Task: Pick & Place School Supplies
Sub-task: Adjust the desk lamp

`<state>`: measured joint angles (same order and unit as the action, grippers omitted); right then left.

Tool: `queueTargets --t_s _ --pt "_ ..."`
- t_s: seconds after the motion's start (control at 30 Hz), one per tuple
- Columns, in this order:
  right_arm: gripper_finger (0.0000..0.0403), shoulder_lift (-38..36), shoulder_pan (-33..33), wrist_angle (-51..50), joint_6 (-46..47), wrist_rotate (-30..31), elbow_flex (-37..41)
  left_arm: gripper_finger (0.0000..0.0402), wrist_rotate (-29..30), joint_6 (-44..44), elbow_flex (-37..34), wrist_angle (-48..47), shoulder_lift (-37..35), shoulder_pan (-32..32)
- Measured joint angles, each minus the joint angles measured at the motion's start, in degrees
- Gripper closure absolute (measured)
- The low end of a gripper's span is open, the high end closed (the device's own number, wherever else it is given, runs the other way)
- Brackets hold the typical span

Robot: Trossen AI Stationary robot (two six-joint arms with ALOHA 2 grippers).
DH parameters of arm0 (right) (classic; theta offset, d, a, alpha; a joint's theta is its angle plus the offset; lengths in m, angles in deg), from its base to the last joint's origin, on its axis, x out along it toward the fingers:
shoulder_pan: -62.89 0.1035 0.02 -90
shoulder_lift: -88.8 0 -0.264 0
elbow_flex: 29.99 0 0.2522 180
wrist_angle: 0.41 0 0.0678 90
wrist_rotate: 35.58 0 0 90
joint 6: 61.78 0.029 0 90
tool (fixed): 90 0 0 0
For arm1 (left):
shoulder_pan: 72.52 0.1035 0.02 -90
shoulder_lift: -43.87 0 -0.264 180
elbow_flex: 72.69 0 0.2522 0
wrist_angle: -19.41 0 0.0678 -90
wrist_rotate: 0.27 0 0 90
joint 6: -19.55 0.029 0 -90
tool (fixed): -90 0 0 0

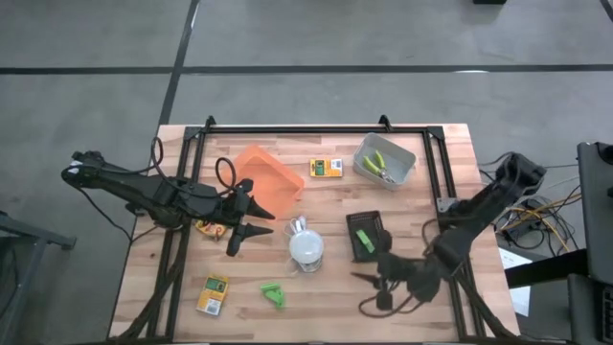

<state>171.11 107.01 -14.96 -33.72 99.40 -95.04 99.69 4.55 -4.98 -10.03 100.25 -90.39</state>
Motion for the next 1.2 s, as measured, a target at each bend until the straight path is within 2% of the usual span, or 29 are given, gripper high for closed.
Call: queueTargets --t_s 0.27,0.37,0.47,0.53,0.77,1.03,1.13,1.2 --pt "0.0266 15.91 0.14 17.71 0.45 0.57 0.0 0.0232 0.0 0.02 0.0 -0.02 0.0 0.0" --pt "0.0266 21.49 0.13 23.2 3.43 5.8 -1.04 0.0232 0.02 0.01 0.0 -0.04 0.0 -0.02" --pt "0.0266 26.66 -0.41 23.43 10.16 12.7 -4.04 0.0232 0.01 0.01 0.0 -0.02 0.0 -0.01" --pt "0.0266 29.9 -1.08 22.5 12.03 14.17 -6.92 0.0232 0.0 0.02 0.0 -0.04 -0.01 -0.01" --pt "0.0266 40.06 -4.14 6.65 13.16 8.93 -21.28 0.0232 0.02 0.01 0.0 -0.36 -0.02 -0.02" --pt "0.0266 46.39 -6.79 -24.22 38.43 7.86 -36.39 0.0232 0.0 0.01 0.0 -0.38 0.0 -0.01" --pt "0.0266 48.19 -7.74 -31.21 42.92 4.89 -40.33 0.0232 0.02 0.02 0.0 -0.42 -0.02 0.0" --pt "0.0266 49.45 -8.36 -32.29 43.78 2.98 -41.54 0.0232 0.0 0.0 0.0 -0.68 0.0 0.0"
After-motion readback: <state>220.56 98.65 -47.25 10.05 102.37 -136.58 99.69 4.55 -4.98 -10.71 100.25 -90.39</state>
